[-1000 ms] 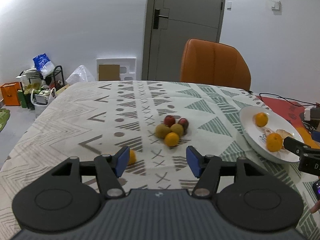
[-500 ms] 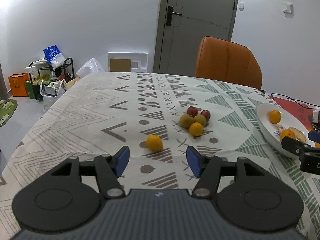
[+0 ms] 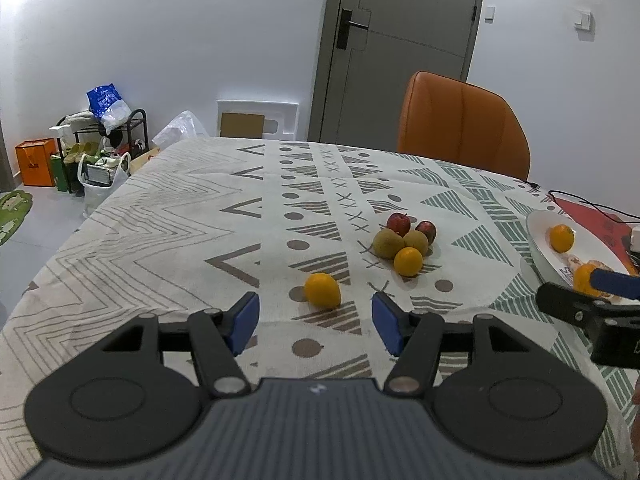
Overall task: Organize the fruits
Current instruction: 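Move the left gripper to the small orange lying on the tablecloth, then close the left gripper on the small orange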
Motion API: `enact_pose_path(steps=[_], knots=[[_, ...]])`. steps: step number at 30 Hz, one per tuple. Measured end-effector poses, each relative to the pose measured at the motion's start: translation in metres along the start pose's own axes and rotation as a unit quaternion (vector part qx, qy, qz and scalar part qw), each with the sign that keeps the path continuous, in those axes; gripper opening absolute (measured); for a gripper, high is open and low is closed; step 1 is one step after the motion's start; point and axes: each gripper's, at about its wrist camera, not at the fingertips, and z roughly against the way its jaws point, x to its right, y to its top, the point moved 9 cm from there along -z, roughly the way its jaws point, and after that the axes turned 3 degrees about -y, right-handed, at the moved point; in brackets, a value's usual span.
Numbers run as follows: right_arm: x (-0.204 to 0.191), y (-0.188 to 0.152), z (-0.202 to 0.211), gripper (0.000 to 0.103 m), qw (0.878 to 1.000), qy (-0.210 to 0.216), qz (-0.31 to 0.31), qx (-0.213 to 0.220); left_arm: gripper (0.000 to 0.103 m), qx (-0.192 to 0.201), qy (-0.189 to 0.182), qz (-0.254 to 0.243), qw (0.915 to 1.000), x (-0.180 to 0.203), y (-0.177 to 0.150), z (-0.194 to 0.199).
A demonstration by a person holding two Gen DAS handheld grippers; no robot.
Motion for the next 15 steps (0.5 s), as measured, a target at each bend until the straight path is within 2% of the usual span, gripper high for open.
enact_pose_path(steps=[8, 15], knots=[[-0.008, 0.001, -0.016, 0.093, 1.000, 0.017, -0.001, -0.014, 0.057, -0.003, -0.007, 0.000, 1.0000, 0.000, 0.002, -0.011], [-0.013, 0.003, -0.027, 0.080, 0.999, 0.028, 0.001, -0.023, 0.051, -0.006, -0.008, 0.002, 0.9999, 0.000, 0.006, -0.021]])
